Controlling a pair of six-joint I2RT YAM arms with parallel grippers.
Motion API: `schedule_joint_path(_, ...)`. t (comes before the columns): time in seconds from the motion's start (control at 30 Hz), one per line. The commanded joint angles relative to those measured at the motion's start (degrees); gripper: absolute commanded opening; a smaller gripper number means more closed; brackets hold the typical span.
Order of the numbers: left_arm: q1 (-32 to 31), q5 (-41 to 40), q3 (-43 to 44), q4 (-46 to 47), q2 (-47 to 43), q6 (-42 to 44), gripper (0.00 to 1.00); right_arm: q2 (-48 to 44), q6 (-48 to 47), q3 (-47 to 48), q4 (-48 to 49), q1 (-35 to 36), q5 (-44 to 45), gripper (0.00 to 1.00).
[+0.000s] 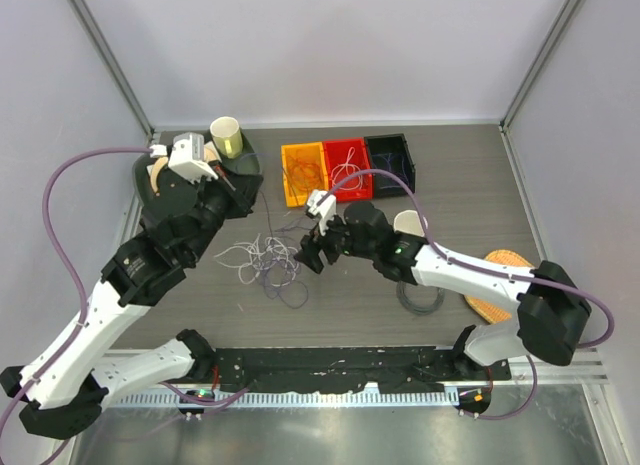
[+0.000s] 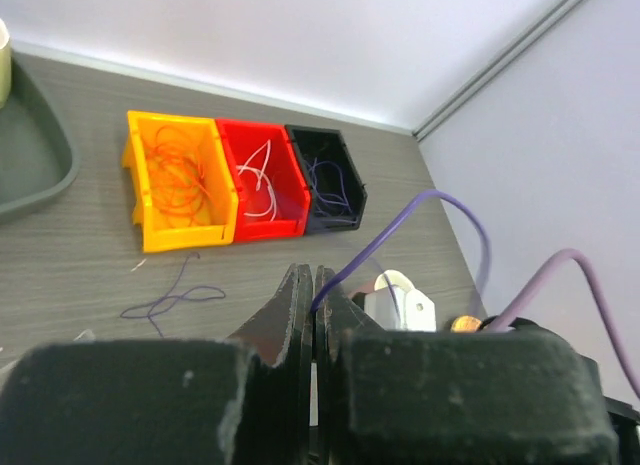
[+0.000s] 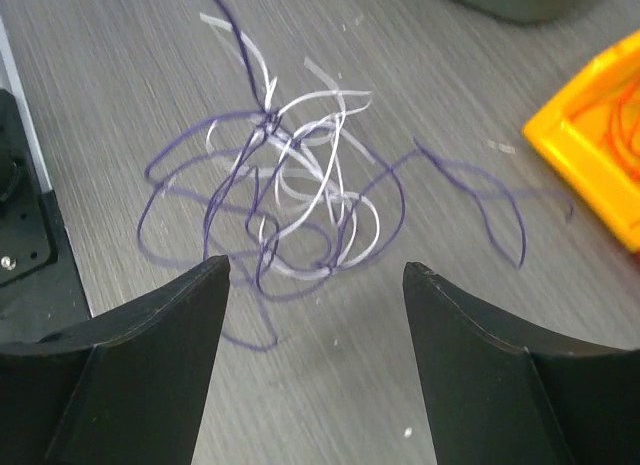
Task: Untangle the cables
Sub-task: Untie the cable.
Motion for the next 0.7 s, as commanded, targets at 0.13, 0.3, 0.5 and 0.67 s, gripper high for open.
schedule_joint_path(0.13,0.1,4.9,5.5,-1.2,1.5,2.3,0.0,-0.2,0.8,1.7,22.8,1.2,-8.5,0.75)
schedule_joint_path(0.3,0.2,7.2,6.7,-0.9,2.3,1.9,0.0,1.6,4.6,3.9,26.1,1.7,-9.5,0.75)
schedule_joint_path(0.5,0.1,7.8,7.3,-1.6,1.8,1.6,0.0,6.3,4.8,7.5,21.4,2.3,-3.8,0.7)
schedule_joint_path(0.67,0.2,7.7,6.7,-1.7,-0.6,2.0,0.0,8.4,5.0,7.7,22.2,2.3,-1.1,0.58)
